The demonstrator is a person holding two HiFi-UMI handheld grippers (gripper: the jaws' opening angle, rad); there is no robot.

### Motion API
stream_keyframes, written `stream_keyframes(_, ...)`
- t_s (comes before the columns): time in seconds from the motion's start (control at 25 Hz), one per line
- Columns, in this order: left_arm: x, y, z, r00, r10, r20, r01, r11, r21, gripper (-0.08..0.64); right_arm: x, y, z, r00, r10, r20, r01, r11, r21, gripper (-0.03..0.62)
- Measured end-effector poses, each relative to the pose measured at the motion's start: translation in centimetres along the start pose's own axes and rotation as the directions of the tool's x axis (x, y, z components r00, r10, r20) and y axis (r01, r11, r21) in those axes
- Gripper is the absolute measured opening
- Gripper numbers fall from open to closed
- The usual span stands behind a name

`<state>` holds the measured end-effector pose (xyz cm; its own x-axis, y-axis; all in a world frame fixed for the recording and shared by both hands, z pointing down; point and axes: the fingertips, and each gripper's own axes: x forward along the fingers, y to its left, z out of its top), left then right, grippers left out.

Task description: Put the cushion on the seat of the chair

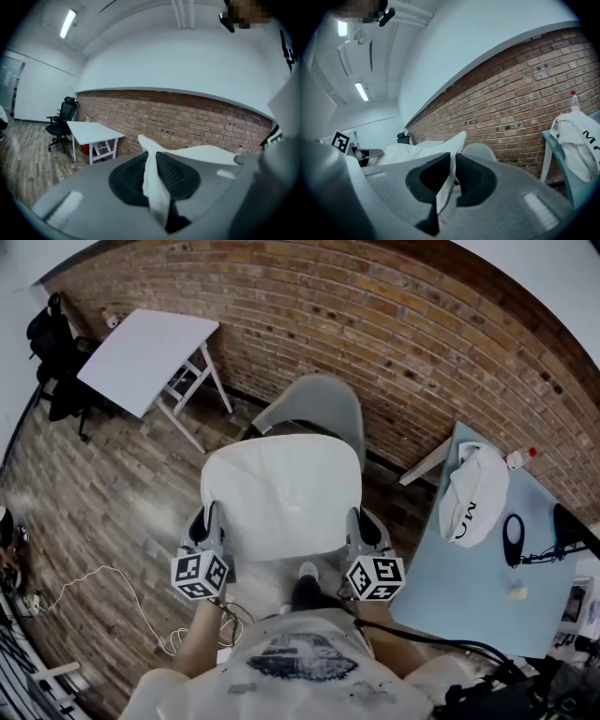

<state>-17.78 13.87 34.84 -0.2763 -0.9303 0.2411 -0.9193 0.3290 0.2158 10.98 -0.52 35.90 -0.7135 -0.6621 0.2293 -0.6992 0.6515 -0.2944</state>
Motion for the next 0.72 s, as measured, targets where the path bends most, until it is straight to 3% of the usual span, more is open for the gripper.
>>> stream_keyframes(0.32, 8.3, -2.5, 0.7, 0.998, -0.039, -0.05, 0.039, 0.999, 0.017, 0.038, 4.2, -5.1, 1.2, 0.999, -0.043, -0.013, 0.043, 0.998, 0.046, 0.032)
stream_keyframes(0.72, 14.6, -2.6, 0.7, 0.982, -0.147, -0.118, 0.153, 0.987, 0.045, 0.039, 5.9, -6.9, 0.6, 0.986, -0.168, -0.02, 0.169, 0.982, 0.086, 0.032)
